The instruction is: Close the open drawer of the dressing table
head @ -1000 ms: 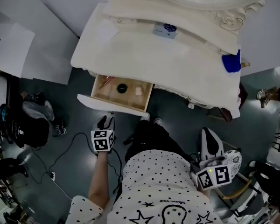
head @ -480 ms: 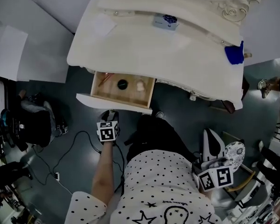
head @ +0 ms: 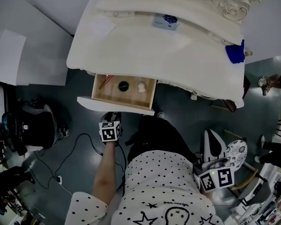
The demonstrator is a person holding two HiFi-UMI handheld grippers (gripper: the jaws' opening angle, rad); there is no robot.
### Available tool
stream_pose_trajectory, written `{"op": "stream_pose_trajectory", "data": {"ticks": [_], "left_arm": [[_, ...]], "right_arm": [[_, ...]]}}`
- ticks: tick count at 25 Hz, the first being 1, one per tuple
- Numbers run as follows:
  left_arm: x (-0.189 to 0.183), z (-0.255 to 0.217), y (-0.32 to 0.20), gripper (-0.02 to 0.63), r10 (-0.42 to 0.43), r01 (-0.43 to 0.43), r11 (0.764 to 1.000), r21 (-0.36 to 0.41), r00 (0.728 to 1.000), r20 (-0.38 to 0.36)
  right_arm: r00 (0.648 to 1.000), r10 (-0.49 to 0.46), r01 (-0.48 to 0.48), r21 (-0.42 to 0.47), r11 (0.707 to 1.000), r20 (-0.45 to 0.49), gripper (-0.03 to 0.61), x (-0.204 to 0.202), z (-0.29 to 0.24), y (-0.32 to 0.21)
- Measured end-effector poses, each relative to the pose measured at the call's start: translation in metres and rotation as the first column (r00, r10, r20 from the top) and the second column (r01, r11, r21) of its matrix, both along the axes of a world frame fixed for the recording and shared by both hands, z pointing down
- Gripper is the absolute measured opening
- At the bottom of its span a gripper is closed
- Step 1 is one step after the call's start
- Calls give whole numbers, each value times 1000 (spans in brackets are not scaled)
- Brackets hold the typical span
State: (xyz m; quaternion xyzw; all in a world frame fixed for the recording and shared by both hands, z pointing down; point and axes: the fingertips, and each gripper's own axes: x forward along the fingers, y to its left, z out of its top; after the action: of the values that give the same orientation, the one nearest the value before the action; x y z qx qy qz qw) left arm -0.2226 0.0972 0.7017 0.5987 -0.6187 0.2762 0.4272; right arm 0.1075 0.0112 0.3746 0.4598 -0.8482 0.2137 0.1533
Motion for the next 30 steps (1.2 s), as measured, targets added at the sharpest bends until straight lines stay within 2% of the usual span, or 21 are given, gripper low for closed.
{"op": "stream_pose_trajectory", "data": {"ticks": [11, 30], "left_arm": [[-2, 1, -9, 155, 20, -20, 1000, -6, 1000, 1], [-9, 1, -62, 153, 32, -32, 999, 21, 999, 4]], "right_arm": [[999, 33, -33, 19, 999, -5, 9, -2, -5, 1], [992, 123, -122, 34, 992, -22, 9, 5, -8, -8]]}}
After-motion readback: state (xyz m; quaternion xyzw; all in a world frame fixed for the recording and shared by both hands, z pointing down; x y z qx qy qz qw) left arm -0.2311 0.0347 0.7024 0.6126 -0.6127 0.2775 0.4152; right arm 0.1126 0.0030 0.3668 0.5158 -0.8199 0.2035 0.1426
